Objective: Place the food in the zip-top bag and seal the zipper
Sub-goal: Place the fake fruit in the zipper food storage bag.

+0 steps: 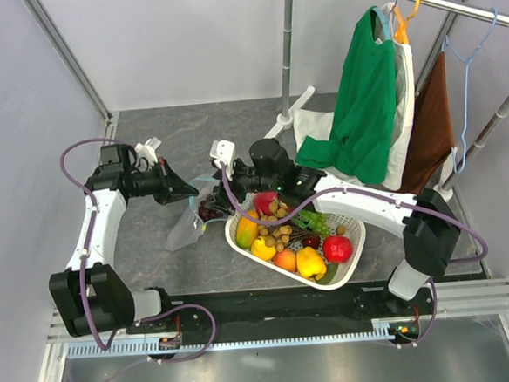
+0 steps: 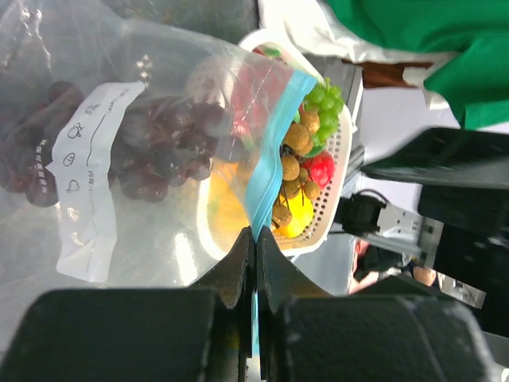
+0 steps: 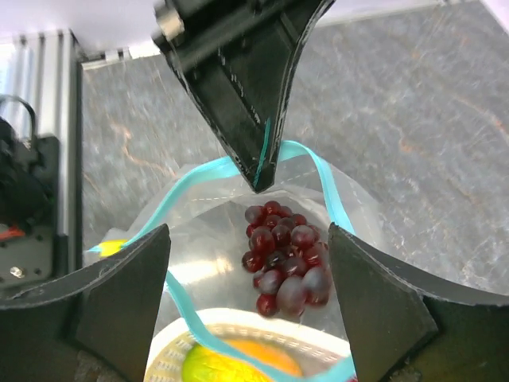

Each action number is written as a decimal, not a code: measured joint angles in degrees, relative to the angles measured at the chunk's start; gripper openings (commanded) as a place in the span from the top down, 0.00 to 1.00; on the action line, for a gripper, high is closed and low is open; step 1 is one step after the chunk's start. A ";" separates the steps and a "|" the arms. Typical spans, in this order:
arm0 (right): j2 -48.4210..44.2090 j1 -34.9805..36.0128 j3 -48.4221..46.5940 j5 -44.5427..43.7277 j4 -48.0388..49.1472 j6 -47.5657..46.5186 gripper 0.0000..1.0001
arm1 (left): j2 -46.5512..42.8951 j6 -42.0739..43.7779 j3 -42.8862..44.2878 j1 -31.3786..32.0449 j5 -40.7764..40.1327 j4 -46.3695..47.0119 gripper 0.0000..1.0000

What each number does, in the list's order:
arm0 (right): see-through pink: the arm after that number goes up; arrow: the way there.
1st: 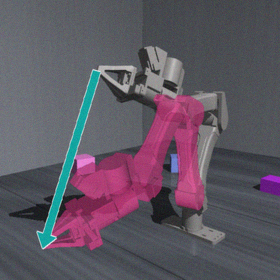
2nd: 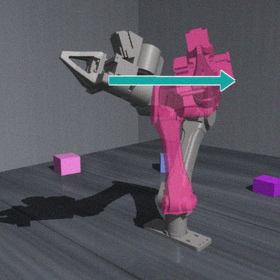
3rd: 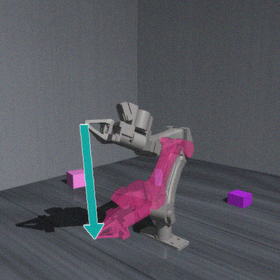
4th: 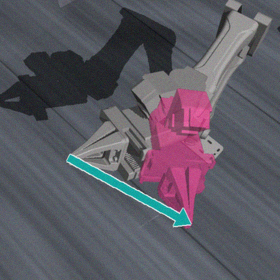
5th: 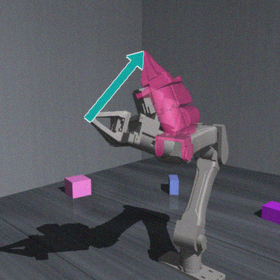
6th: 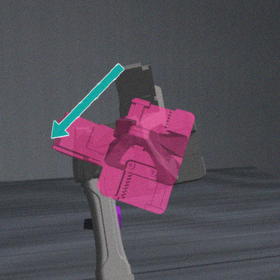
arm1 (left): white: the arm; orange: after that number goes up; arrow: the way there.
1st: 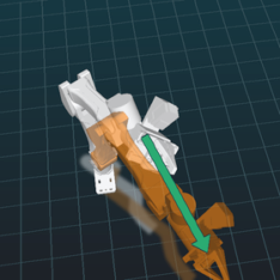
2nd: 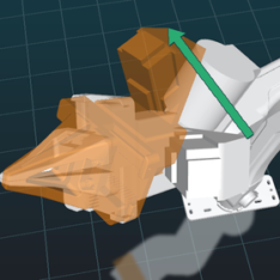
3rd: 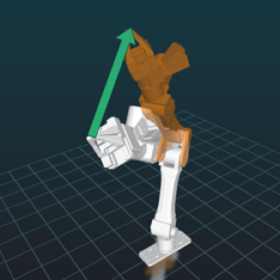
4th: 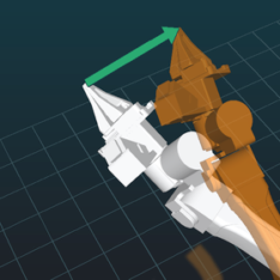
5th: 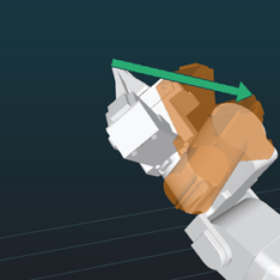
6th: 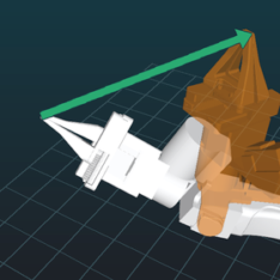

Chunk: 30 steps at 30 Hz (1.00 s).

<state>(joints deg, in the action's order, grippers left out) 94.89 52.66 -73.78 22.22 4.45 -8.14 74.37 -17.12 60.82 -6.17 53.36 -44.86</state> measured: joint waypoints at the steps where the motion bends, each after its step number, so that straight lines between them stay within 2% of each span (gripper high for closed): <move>1: -0.66 0.00 -0.96 -0.07 -0.90 0.87 0.15 | -0.33 -0.11 0.00 -0.61 -0.31 -0.02 0.98; 4: -3.37 -0.13 -1.64 -0.85 -2.82 4.13 0.18 | -1.66 -0.79 -0.02 -2.62 -0.33 0.26 0.98; 8: -5.90 -1.46 -1.70 -2.67 -4.70 13.00 0.23 | -4.33 -1.51 -0.35 -4.61 -0.28 0.87 0.98; 14: -4.07 -5.38 -1.07 -7.93 -10.05 25.07 0.26 | -5.33 -1.97 -1.07 -5.09 -0.20 1.73 0.98; 21: 2.78 -7.15 -0.37 -8.98 -13.18 30.21 0.37 | -5.33 -2.01 -1.20 -5.75 0.83 1.90 0.98; 26: 7.67 -7.08 -0.37 -9.11 -13.09 31.12 0.41 | -5.33 -2.21 -1.20 -6.03 1.29 2.29 0.98; 28: 9.05 -7.08 -0.42 -9.14 -13.09 31.34 0.49 | -5.33 -2.45 -1.20 -6.12 1.55 2.62 0.98; 29: 9.53 -7.08 -0.42 -9.03 -13.25 31.52 0.58 | -5.33 -2.56 -1.20 -6.21 1.90 2.95 0.98; 30: 9.79 -7.10 -0.44 -8.98 -13.25 31.71 0.77 | -5.33 -2.60 -1.20 -6.29 2.19 3.10 0.98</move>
<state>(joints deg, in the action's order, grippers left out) 104.68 45.56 -74.22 13.23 -8.80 23.57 69.04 -19.73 59.61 -12.47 55.55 -41.76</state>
